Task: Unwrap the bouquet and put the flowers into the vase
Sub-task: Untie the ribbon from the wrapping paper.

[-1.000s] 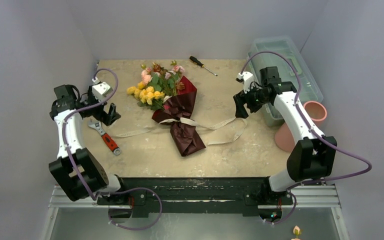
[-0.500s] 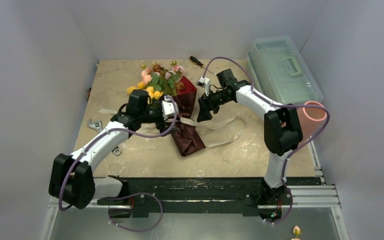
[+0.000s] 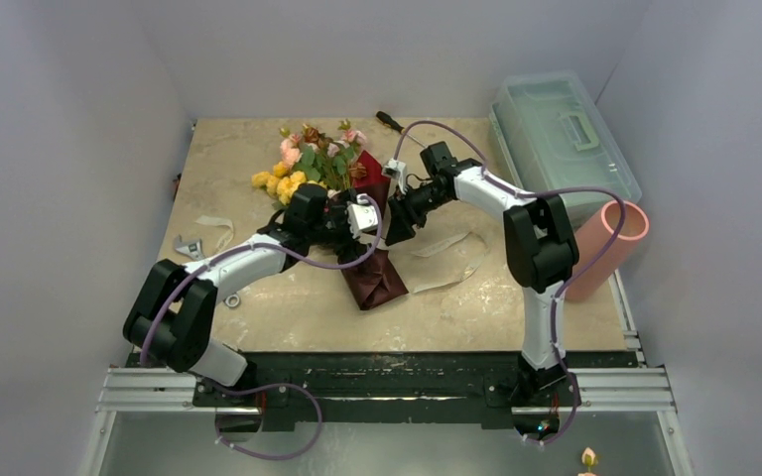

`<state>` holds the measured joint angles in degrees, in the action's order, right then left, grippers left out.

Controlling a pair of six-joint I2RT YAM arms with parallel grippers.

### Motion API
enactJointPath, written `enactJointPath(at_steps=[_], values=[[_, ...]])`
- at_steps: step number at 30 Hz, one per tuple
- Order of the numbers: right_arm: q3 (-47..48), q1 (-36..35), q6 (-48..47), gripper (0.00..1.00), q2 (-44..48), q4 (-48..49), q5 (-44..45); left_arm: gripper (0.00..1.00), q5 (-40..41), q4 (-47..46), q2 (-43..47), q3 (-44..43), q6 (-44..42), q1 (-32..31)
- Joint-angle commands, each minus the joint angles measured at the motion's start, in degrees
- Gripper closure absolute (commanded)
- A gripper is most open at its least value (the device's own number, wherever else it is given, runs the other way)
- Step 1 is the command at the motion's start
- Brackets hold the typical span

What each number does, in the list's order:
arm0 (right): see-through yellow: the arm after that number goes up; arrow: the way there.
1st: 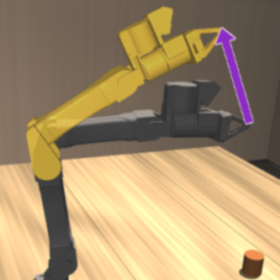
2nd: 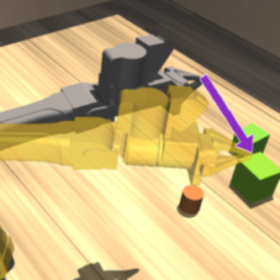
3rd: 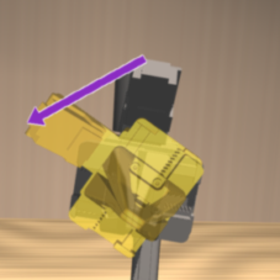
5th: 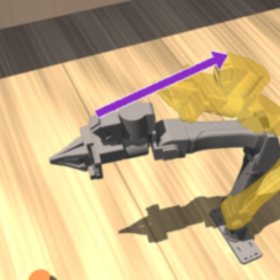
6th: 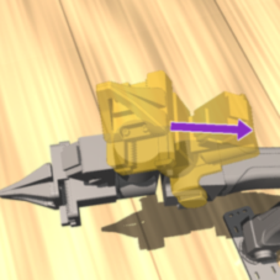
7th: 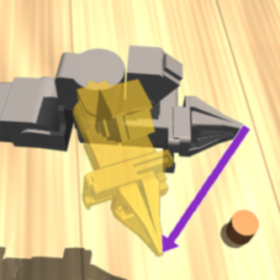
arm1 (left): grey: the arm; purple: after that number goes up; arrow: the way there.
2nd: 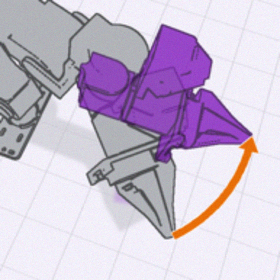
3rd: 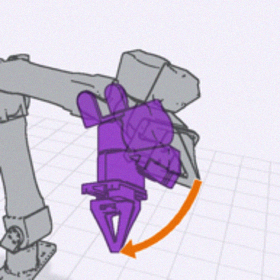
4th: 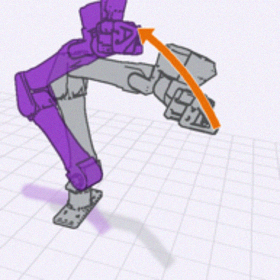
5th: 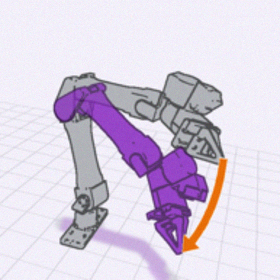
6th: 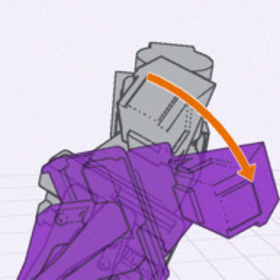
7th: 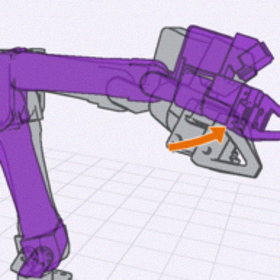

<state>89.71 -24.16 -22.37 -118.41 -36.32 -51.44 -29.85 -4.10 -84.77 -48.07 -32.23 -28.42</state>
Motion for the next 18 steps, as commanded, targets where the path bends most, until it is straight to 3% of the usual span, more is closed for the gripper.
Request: enactJointPath(at_steps=[1, 5, 13, 18], values=[[1.74, -0.76, -3.96, 0.38, -0.35, -6.26, -5.53, 0.00, 1.87, -3.19, -2.14, -0.71, -0.15, -0.35], [0.51, -1.49, -5.27, 0.47, -0.87, -6.95, -5.26, 0.00, 4.05, -2.95, -3.95, -1.25, 1.30, -0.49], [0.90, -1.49, -5.60, 0.97, 1.46, -8.64, -5.30, 0.00, 4.27, -0.10, -6.00, -0.28, 0.80, -0.49], [0.91, -1.28, -4.85, 1.00, 3.62, -9.56, -5.55, 0.00, 4.26, 2.58, -5.68, 1.04, -3.22, -0.49]])
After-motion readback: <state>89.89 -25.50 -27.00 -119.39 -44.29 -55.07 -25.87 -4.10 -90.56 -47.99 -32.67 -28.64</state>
